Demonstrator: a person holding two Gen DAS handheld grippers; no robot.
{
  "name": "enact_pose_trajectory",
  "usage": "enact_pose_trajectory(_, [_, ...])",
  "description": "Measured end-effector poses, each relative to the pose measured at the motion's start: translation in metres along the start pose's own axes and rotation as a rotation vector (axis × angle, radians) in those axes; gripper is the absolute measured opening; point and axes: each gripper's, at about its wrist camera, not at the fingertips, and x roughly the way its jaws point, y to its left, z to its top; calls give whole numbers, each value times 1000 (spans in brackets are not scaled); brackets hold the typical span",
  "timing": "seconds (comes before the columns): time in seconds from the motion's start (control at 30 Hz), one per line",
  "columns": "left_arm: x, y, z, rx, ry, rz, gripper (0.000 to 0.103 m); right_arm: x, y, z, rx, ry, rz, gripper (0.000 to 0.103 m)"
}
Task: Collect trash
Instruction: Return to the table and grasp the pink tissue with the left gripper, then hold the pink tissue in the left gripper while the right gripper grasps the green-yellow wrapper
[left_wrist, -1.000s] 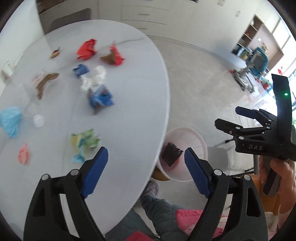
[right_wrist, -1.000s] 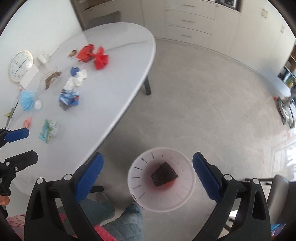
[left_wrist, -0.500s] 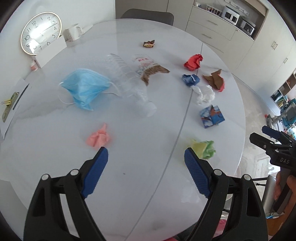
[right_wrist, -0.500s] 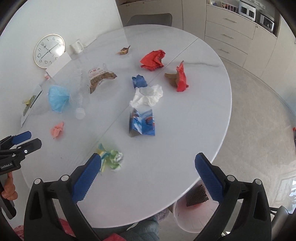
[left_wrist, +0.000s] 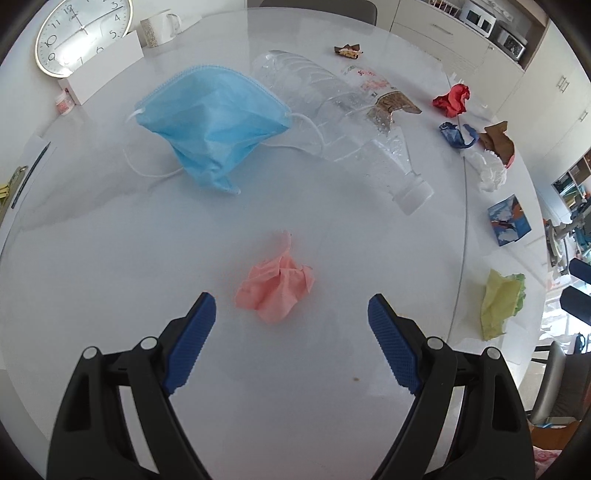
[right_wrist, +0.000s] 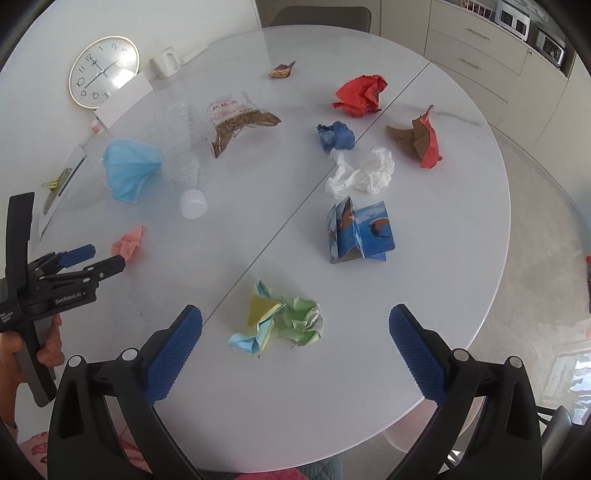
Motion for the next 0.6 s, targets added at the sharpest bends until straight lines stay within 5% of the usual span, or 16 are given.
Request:
enact_pose_trajectory(0.2, [26,-4,9,13,25,16,73,25,-8,-10,82,63,16,101])
enact_pose_trajectory(0.27, [31,-3,10,7,35,5,54,32,-7,-11,99,80,17,101])
enact_pose_trajectory(0.37, [31,-1,13,11,27,-13,42,42,-3,-11,95,100,-8,101])
enact_pose_trajectory(0.6, [23,17,14,-6,28,-73,37,58,10,-6,89,108,-16,101])
